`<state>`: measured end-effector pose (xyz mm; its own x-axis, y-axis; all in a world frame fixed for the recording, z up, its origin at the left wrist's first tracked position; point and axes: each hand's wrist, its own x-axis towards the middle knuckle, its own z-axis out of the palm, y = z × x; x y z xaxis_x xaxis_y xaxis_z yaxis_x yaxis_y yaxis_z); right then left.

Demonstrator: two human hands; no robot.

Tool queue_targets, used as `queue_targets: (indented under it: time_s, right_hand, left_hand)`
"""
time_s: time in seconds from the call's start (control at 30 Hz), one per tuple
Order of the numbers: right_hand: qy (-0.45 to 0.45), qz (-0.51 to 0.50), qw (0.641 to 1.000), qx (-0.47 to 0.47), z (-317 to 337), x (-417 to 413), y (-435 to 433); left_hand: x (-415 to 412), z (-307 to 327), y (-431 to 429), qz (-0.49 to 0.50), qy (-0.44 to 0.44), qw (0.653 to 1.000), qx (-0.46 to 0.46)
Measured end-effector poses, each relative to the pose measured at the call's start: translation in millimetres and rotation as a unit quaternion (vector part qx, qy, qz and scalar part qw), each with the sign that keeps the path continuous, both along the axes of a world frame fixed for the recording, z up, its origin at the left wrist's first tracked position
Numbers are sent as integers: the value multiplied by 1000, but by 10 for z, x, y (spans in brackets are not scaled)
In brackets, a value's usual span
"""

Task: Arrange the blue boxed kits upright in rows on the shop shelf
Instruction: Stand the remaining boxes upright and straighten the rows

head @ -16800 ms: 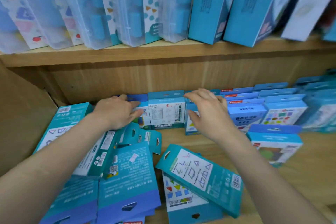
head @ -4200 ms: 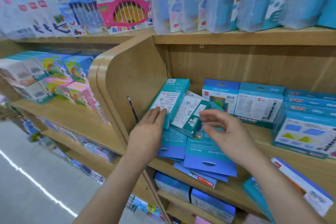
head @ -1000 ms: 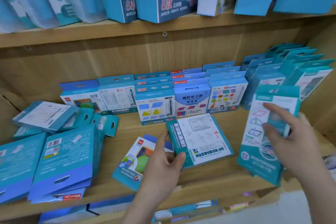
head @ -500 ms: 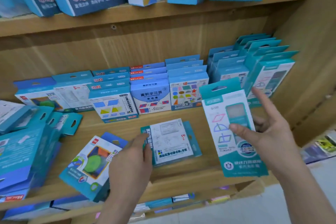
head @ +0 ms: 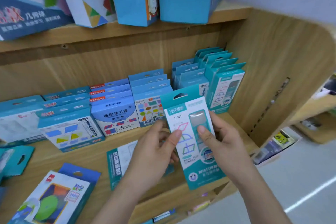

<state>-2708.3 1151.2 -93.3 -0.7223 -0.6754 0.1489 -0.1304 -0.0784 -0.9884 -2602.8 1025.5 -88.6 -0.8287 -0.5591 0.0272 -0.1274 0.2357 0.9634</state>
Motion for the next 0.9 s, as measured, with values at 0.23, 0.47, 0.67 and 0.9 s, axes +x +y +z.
queue_targets:
  time_s: [0.23, 0.47, 0.67, 0.9]
  right_hand:
    - [199, -206, 952, 108, 57, -489, 431]
    - [282, -175, 932, 143, 51, -989, 601]
    - [366, -111, 909, 165, 38, -1250, 626]
    - [456, -51, 845, 274, 236, -1431, 331]
  left_hand:
    - [-689, 25, 8, 18, -36, 975, -218]
    - [-1600, -164, 245, 51, -50, 922, -381]
    - [-1884, -322, 421, 100, -62, 930, -349]
    - [-2004, -371, 565, 114, -172, 898, -389]
